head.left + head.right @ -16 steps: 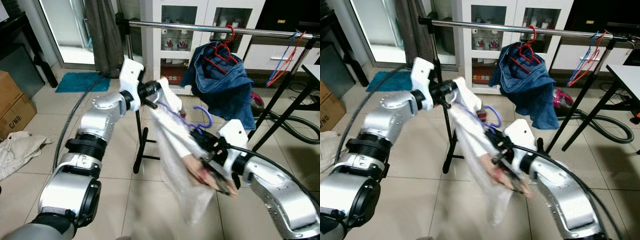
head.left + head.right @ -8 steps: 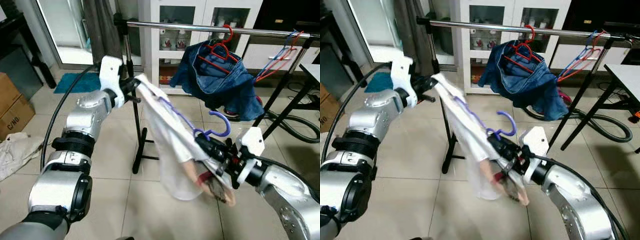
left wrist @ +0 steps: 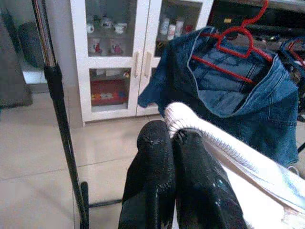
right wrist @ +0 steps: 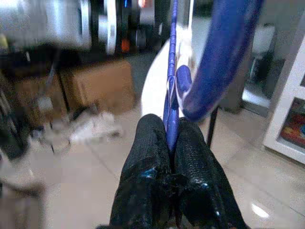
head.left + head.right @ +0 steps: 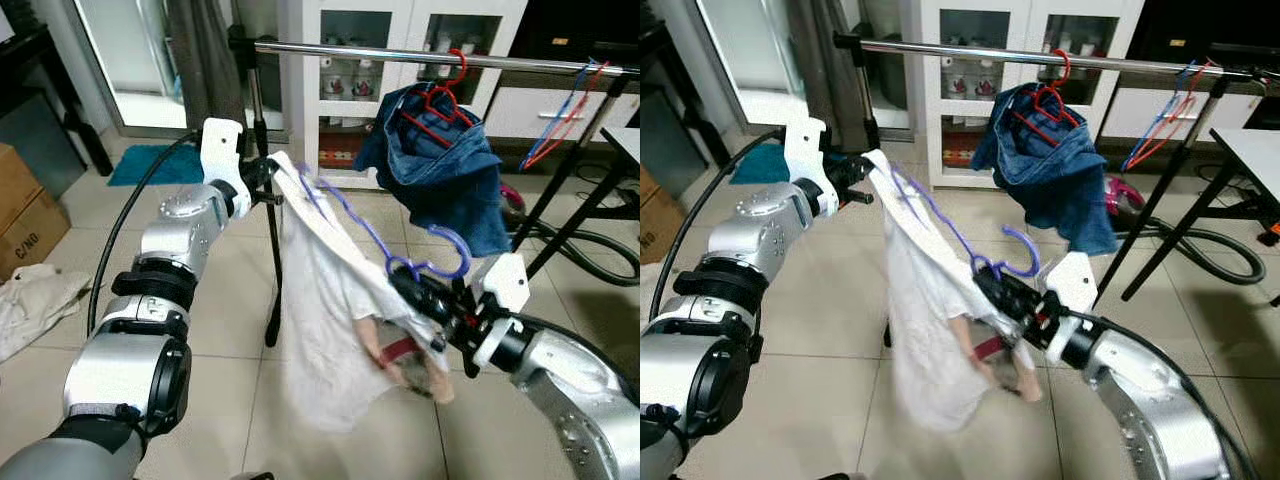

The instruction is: Hang hanger

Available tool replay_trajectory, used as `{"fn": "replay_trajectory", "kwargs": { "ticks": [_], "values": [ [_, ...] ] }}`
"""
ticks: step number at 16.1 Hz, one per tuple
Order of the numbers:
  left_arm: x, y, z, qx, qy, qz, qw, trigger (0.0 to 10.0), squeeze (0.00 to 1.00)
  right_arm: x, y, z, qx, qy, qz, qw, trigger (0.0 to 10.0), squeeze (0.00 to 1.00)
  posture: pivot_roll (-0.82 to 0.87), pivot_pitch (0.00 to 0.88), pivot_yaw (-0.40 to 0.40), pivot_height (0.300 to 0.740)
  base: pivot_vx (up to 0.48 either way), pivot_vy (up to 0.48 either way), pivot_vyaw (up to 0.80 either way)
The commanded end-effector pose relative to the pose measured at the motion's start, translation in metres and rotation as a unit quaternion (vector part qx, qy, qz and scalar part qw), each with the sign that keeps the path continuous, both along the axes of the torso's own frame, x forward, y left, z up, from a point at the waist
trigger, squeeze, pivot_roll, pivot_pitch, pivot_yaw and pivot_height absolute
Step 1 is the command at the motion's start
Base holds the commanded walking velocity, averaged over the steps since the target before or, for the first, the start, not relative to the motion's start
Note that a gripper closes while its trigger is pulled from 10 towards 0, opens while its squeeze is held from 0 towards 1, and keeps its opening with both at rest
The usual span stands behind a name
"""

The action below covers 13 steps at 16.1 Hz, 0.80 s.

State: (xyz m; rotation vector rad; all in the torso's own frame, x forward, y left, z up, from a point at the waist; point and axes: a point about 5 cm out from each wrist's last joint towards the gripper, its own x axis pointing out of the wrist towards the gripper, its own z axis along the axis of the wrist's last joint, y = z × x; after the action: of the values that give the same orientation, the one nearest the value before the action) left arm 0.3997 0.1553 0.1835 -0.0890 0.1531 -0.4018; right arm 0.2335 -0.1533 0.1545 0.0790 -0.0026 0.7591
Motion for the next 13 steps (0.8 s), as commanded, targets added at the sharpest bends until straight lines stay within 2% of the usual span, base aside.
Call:
{"fn": "replay_trajectory", "kwargs": {
  "ticks": [1,3,5,6,7,8,9,10,11,12,13],
  "values": [
    [0.002,0.000,0.005,-0.004,-0.003,0.001,1.000,0.0,0.00,0.009,-0.009,0.014,0.019,-0.031,-0.046,0.998,10.0,0.00,0.04,0.000,0.045,0.740,0.000,0.000,0.00],
    [-0.007,-0.010,-0.012,0.002,0.009,-0.032,0.999,0.0,0.00,0.025,-0.018,0.028,0.130,-0.037,-0.147,0.980,10.0,0.00,0.04,0.000,0.048,0.740,0.000,0.000,0.00],
    [-0.016,-0.027,-0.015,-0.007,0.004,-0.076,0.997,0.0,0.00,0.030,-0.018,0.034,0.187,-0.041,-0.183,0.964,10.0,0.00,0.04,0.000,0.044,0.740,0.000,0.000,0.00],
    [-0.027,-0.047,-0.015,-0.008,-0.010,-0.129,0.992,0.0,0.00,0.039,-0.016,0.033,0.194,-0.033,-0.210,0.958,10.0,0.00,0.05,0.000,0.040,0.740,0.000,0.000,0.00],
    [-0.034,-0.059,-0.014,-0.012,-0.018,-0.157,0.987,0.0,0.00,0.044,-0.014,0.032,0.192,-0.030,-0.218,0.956,10.0,0.00,0.05,0.000,0.040,0.740,0.000,0.000,0.00],
    [-0.060,-0.095,-0.011,-0.024,-0.031,-0.239,0.970,0.0,0.00,0.060,-0.011,0.026,0.155,-0.013,-0.257,0.954,10.0,0.00,0.05,0.000,0.039,0.740,0.000,0.000,0.00],
    [-0.067,-0.104,-0.010,-0.024,-0.036,-0.259,0.965,0.0,0.00,0.064,-0.011,0.026,0.148,-0.017,-0.263,0.953,10.0,0.00,0.05,0.000,0.039,0.740,0.000,0.000,0.00],
    [-0.080,-0.122,-0.010,-0.036,-0.037,-0.286,0.957,0.0,0.00,0.072,-0.017,0.033,0.184,-0.029,-0.287,0.940,10.0,0.00,0.05,0.000,0.039,0.740,0.000,0.000,0.00],
    [-0.087,-0.129,-0.012,-0.044,-0.034,-0.268,0.962,0.0,0.00,0.077,-0.031,0.037,0.205,-0.031,-0.326,0.922,10.0,0.00,0.05,0.000,0.041,0.740,0.000,0.000,0.00],
    [-0.085,-0.126,-0.014,-0.037,-0.033,-0.255,0.966,0.0,0.00,0.076,-0.032,0.035,0.195,-0.025,-0.325,0.925,10.0,0.00,0.05,0.000,0.044,0.740,0.000,0.000,0.00],
    [-0.079,-0.110,-0.018,-0.025,-0.029,-0.201,0.979,0.0,0.00,0.070,-0.036,0.027,0.122,-0.025,-0.321,0.939,10.0,0.00,0.06,0.000,0.052,0.740,0.000,0.000,0.00]
  ]
}}
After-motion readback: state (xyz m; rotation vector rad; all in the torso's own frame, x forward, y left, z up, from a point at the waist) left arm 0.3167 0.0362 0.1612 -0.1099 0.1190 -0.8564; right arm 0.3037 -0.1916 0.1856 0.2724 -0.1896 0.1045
